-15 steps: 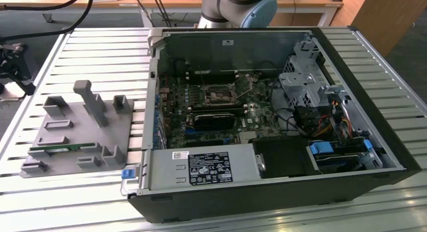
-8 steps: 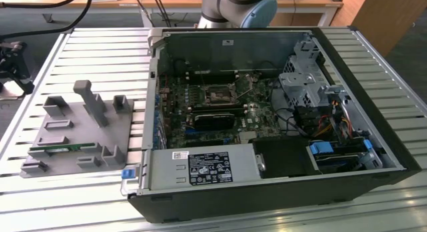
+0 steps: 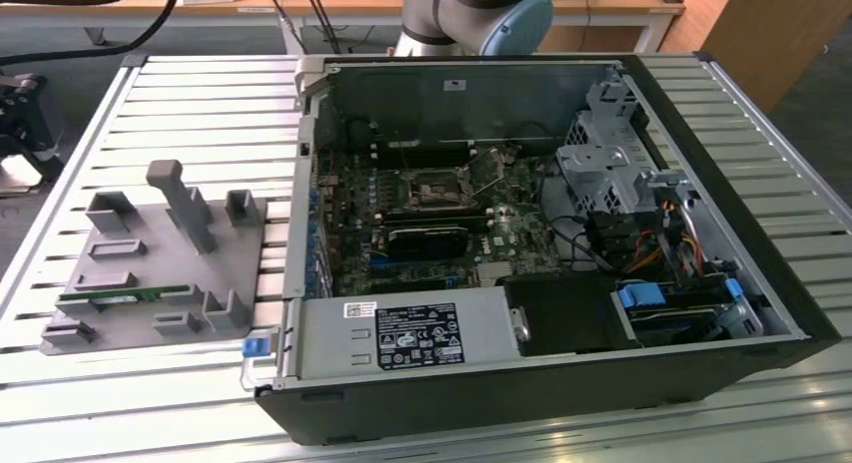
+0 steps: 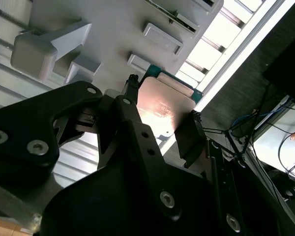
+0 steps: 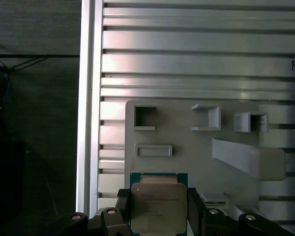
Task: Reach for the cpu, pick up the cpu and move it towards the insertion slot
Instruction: 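Pick up the cpu and move it towards the insertion slot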
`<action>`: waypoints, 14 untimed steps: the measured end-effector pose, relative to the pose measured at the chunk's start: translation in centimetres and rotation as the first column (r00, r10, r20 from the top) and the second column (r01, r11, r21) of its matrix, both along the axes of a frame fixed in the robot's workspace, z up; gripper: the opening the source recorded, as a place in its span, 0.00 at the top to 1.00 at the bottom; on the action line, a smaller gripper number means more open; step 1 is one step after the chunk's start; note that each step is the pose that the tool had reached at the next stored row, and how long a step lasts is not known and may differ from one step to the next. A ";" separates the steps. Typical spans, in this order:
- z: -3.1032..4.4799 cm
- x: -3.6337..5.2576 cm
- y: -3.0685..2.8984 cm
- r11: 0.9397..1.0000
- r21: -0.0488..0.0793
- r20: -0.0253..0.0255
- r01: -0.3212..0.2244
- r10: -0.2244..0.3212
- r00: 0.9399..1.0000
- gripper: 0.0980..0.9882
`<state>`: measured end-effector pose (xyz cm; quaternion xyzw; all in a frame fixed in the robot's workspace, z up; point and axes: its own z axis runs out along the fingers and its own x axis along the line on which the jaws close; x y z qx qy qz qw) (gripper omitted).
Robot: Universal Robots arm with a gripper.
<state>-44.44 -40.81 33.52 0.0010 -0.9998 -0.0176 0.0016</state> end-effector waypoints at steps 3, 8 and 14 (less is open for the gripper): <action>0.63 0.00 0.00 1.000 0.000 0.000 0.000 0.000 1.000 0.50; 2.08 0.00 0.00 1.000 0.000 0.000 0.000 0.000 1.000 0.50; 3.94 0.00 0.00 1.000 0.000 0.000 0.000 0.000 1.000 0.50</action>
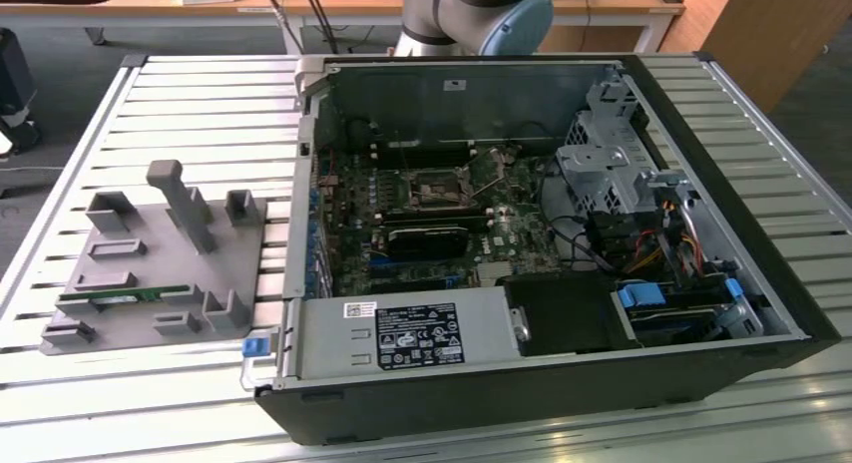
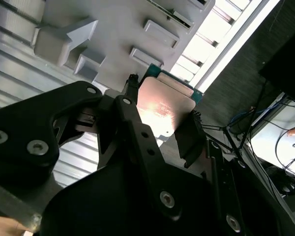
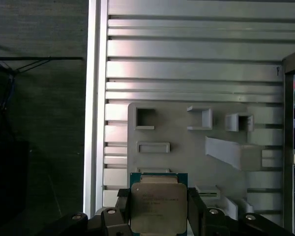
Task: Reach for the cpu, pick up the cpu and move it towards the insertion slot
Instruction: 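Pick up the cpu and move it towards the insertion slot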
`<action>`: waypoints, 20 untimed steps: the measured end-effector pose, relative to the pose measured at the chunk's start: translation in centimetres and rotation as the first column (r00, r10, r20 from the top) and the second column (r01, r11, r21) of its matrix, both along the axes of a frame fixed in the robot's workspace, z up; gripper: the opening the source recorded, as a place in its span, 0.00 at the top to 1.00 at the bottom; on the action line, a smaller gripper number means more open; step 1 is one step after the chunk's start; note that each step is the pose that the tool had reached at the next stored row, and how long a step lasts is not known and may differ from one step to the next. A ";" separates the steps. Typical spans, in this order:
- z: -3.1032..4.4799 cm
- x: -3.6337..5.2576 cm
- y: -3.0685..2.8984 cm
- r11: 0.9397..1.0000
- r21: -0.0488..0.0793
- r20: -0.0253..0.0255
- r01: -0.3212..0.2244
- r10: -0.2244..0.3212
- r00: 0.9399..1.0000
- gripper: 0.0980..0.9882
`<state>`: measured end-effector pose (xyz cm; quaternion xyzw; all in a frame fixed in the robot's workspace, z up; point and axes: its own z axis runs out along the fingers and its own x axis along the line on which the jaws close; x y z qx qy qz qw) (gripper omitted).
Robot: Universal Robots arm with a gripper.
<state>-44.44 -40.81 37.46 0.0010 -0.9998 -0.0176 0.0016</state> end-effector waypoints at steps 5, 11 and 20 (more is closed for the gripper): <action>1.98 0.00 0.00 1.000 0.000 0.000 0.000 0.000 1.000 0.50; 2.65 0.42 0.00 1.000 0.000 0.000 0.000 0.000 1.000 0.50; 2.65 1.93 0.00 1.000 0.000 0.000 0.000 0.000 1.000 0.50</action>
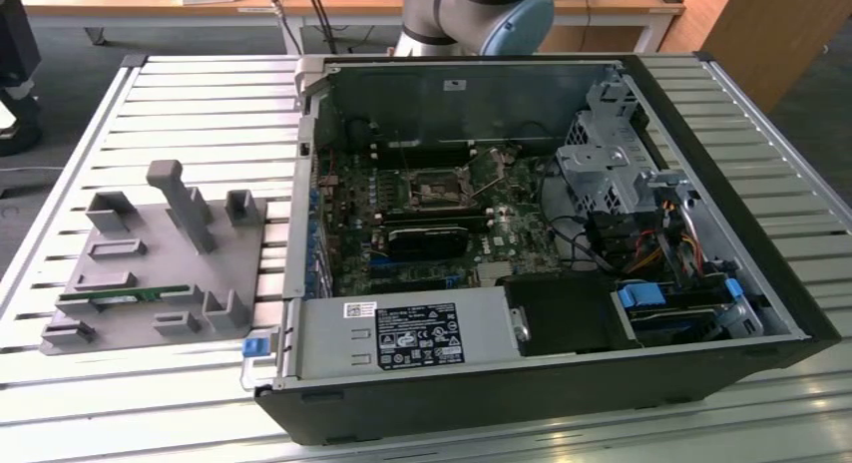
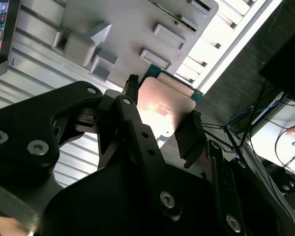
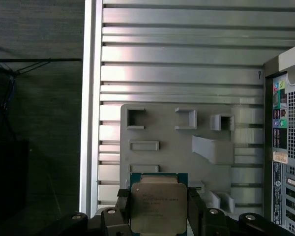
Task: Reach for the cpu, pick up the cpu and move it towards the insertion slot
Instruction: 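Pick up the cpu and move it towards the insertion slot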
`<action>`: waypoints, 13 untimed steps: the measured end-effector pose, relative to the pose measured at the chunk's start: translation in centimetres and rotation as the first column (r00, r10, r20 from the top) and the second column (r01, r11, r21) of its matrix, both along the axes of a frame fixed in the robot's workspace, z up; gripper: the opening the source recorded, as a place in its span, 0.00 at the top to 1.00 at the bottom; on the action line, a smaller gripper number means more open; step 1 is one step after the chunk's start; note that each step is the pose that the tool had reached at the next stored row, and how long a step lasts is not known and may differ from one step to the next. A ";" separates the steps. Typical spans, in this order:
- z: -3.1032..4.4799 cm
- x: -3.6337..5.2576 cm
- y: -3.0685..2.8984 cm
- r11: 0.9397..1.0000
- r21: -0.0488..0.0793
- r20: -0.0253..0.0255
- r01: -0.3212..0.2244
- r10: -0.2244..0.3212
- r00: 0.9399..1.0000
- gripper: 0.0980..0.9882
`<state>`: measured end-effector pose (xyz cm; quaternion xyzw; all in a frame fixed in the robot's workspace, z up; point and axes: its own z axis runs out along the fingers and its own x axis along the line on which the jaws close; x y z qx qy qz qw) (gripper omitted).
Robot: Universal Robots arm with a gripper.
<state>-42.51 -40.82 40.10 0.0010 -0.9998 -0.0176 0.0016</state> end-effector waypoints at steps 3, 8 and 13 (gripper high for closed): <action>0.00 0.55 0.00 1.000 0.000 0.000 0.000 0.000 1.000 0.50; 0.00 1.38 0.00 1.000 0.000 0.000 0.000 0.000 1.000 0.50; 0.00 1.95 0.00 1.000 0.000 0.000 0.000 0.000 1.000 0.50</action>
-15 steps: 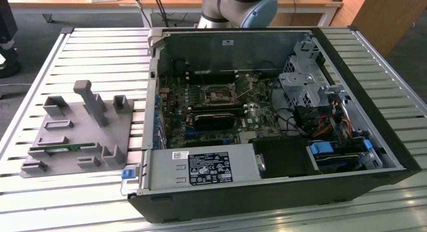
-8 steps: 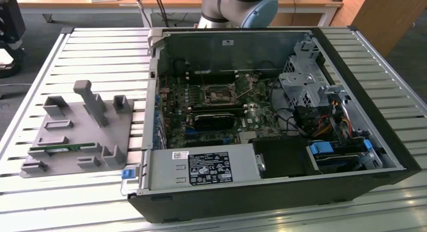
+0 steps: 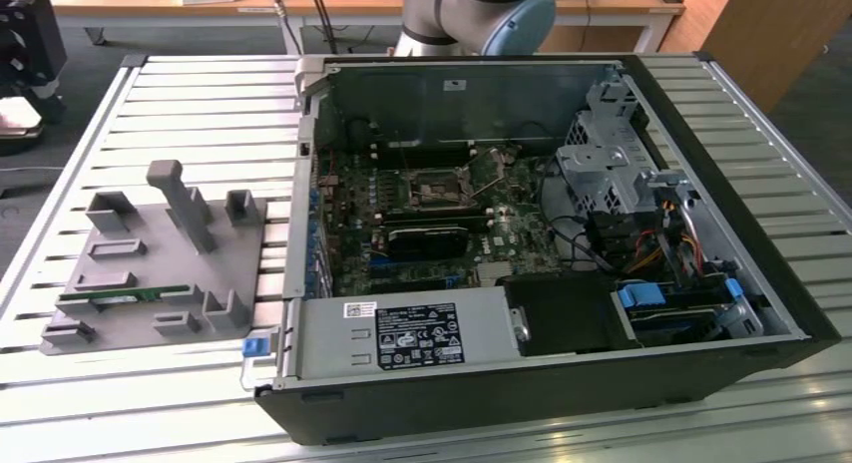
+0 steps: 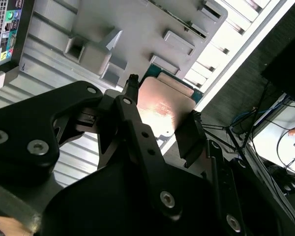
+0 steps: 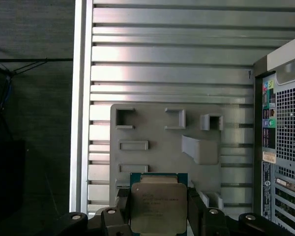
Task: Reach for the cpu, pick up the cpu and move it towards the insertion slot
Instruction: 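Pick up the cpu and move it towards the insertion slot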
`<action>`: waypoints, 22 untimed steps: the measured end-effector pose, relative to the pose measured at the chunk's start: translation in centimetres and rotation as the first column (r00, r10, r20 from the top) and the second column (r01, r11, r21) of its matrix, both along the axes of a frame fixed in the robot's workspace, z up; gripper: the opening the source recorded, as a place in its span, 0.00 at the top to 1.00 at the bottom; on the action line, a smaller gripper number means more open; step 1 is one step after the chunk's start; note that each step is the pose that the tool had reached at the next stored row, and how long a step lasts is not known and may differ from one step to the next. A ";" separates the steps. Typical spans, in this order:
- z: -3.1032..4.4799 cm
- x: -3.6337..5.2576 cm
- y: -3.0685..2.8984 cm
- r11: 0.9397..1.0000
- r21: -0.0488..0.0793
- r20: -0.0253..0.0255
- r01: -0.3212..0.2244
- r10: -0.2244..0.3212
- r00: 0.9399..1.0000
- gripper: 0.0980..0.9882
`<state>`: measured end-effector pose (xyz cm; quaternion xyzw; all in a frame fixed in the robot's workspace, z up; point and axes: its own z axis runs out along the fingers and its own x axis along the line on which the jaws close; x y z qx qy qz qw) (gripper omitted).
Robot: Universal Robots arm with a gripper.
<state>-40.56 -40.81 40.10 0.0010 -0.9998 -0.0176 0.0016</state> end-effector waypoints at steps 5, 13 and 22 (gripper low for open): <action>0.00 0.41 0.00 1.000 0.000 0.000 0.000 0.000 1.000 0.50; 0.00 2.03 0.00 1.000 0.000 0.000 0.000 0.000 1.000 0.50; 0.00 3.21 0.00 1.000 0.000 0.000 0.000 0.000 1.000 0.50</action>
